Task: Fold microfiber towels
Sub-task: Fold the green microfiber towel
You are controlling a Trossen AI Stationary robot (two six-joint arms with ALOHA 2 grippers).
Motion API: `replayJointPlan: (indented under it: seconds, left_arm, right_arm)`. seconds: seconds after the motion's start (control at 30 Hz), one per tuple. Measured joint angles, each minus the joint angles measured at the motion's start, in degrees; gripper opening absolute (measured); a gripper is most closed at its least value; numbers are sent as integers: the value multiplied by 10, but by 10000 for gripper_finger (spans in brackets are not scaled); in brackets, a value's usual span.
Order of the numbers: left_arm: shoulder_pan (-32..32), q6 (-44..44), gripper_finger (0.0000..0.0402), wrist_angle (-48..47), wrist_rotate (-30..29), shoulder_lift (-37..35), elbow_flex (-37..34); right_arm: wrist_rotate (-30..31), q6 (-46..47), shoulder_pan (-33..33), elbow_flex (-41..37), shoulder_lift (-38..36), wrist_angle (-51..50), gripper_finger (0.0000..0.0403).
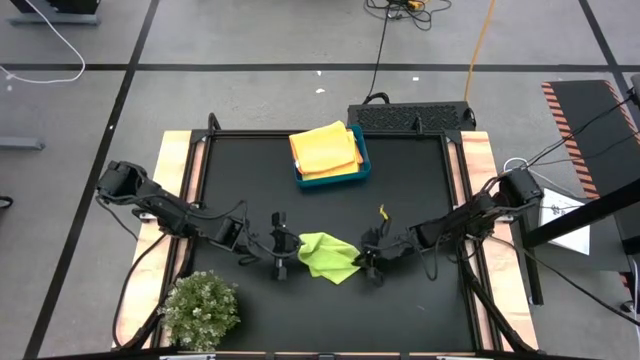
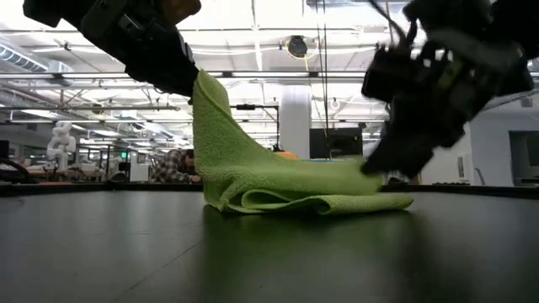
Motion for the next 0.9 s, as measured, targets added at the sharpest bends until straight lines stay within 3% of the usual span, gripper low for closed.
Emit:
replayJointPlan:
  seconds: [0.33,0.6,0.77,0.9]
  left_arm:
    - [-4,34,2,-56,-1,-74,41]
    - [-45,49,3,-260,-40,-123,181]
    - [-76,7,2,-375,-41,-123,256]
    - [-94,-39,5,-433,-40,-123,286]
  right_arm:
    - [19,-62,9,0,-197,-12,2]
    - [53,-107,59,8,-367,-37,1]
    - [123,-118,102,65,-405,-174,1]
    - [138,-127,120,124,-394,-255,1]
